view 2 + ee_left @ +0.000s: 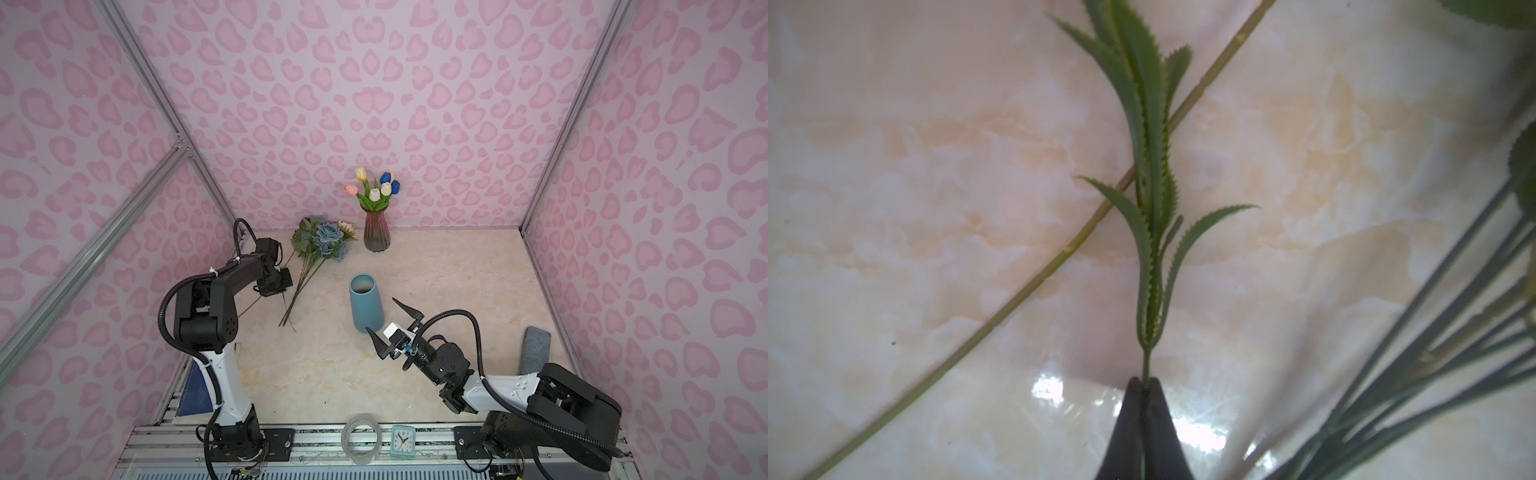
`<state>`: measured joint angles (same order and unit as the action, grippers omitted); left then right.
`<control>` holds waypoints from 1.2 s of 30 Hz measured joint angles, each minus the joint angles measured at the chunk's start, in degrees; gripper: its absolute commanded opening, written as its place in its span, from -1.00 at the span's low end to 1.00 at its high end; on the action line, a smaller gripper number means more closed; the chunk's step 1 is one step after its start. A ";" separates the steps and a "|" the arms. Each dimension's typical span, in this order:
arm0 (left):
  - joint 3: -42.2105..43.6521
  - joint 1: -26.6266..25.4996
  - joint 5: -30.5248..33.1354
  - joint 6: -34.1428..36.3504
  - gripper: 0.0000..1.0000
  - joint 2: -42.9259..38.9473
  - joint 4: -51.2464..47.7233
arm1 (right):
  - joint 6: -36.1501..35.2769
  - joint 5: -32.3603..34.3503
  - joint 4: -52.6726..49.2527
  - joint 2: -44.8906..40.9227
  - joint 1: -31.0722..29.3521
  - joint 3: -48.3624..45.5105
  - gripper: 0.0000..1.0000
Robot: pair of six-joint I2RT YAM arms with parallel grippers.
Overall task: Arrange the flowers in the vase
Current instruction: 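Close the left gripper on the orange carnation stem while the right holds the vase, then lift the orange carnation and carry it over the teal vase with the left gripper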
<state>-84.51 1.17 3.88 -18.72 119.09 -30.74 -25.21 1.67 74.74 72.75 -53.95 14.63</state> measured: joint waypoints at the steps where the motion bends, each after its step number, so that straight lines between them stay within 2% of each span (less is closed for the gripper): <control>1: 0.11 0.00 0.07 0.00 -0.92 -0.09 0.00 | 0.00 0.22 0.00 0.26 0.00 0.00 0.88; 10: 2.56 0.00 1.09 0.00 -0.92 -5.57 -0.55 | -0.90 2.29 1.07 2.01 0.02 0.04 0.89; 17: 7.37 -0.59 1.11 -0.24 -0.93 -20.70 0.63 | -1.36 4.66 5.70 6.25 -0.04 -0.42 0.89; 21: 11.74 -4.98 4.15 1.05 -0.93 -33.40 3.34 | -2.82 7.87 9.29 10.14 -0.04 -0.85 0.89; 24: 16.33 -10.49 7.10 3.52 -0.93 -44.13 7.45 | -3.15 10.45 10.73 12.55 -0.04 -0.81 0.89; 28: 21.24 -15.63 7.85 7.04 -0.93 -55.34 14.91 | -4.00 11.87 11.37 13.64 -0.42 -0.79 0.89; 31: 23.12 -17.20 4.15 9.20 -0.93 -60.30 20.22 | -4.50 12.87 11.80 13.77 -0.76 -0.70 0.89; 36: 25.97 -19.56 -7.04 12.37 -0.93 -64.61 29.46 | -5.40 13.75 12.37 13.99 -1.14 -0.70 0.89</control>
<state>-58.54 -18.39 -3.16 -6.35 54.48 -1.28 -30.61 15.42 87.11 86.74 -55.09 13.93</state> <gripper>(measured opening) 0.050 0.945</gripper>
